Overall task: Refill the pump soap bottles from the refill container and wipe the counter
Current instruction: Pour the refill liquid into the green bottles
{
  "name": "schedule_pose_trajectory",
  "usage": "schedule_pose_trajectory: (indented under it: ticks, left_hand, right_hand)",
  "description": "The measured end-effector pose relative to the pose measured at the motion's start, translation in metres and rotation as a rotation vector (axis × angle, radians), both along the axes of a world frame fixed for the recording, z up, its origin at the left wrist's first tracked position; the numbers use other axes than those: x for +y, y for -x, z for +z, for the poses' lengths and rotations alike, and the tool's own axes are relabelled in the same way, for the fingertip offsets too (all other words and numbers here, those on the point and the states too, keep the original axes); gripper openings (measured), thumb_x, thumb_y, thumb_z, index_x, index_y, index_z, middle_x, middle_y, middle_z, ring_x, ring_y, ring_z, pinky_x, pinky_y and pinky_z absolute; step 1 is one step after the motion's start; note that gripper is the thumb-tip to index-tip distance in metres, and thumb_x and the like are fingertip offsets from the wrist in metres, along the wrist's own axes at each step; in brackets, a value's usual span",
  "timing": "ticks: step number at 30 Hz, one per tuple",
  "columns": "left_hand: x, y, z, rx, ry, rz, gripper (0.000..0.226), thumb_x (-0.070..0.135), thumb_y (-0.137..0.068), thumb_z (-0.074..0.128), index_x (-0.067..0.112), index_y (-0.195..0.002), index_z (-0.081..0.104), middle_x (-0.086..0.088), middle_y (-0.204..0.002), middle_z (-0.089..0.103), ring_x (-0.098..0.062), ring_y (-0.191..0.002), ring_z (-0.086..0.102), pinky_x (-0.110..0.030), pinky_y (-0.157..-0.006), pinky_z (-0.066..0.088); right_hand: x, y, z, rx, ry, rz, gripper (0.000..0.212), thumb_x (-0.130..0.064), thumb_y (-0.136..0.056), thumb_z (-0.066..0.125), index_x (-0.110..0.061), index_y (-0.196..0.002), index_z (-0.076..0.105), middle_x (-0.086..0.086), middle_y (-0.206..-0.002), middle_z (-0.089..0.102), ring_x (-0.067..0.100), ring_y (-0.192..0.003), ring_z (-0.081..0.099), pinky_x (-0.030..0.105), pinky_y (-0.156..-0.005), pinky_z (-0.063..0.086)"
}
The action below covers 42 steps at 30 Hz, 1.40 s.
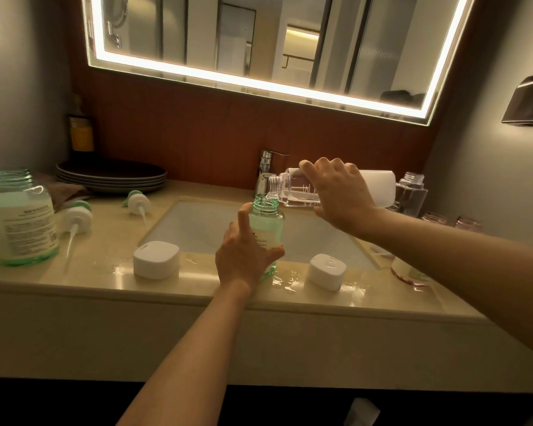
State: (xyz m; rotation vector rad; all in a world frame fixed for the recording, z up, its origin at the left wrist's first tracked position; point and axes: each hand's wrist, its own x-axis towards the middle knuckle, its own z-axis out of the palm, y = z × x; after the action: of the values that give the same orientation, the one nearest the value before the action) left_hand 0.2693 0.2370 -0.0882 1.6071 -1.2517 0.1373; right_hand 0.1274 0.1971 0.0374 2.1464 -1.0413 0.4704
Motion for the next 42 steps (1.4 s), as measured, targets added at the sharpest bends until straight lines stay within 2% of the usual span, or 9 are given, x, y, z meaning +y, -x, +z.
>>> schedule_pose_trajectory:
  ticks: [42]
  left_hand:
    - [0.0014,-0.0003,-0.0013,-0.008,0.01,-0.007,0.093,0.045,-0.063,0.079,0.036,-0.122,0.008,-0.008,-0.117,0.055,-0.022,-0.098,0.054,-0.032,-0.072,0.047]
  right_hand:
    - [-0.0004,-0.0014,0.0029,0.039,0.032,-0.009,0.056,-0.014,-0.084,0.06,-0.016,-0.134,0.034,0.012,-0.125,0.049,0.03,-0.111,0.048,0.041,-0.095,0.037]
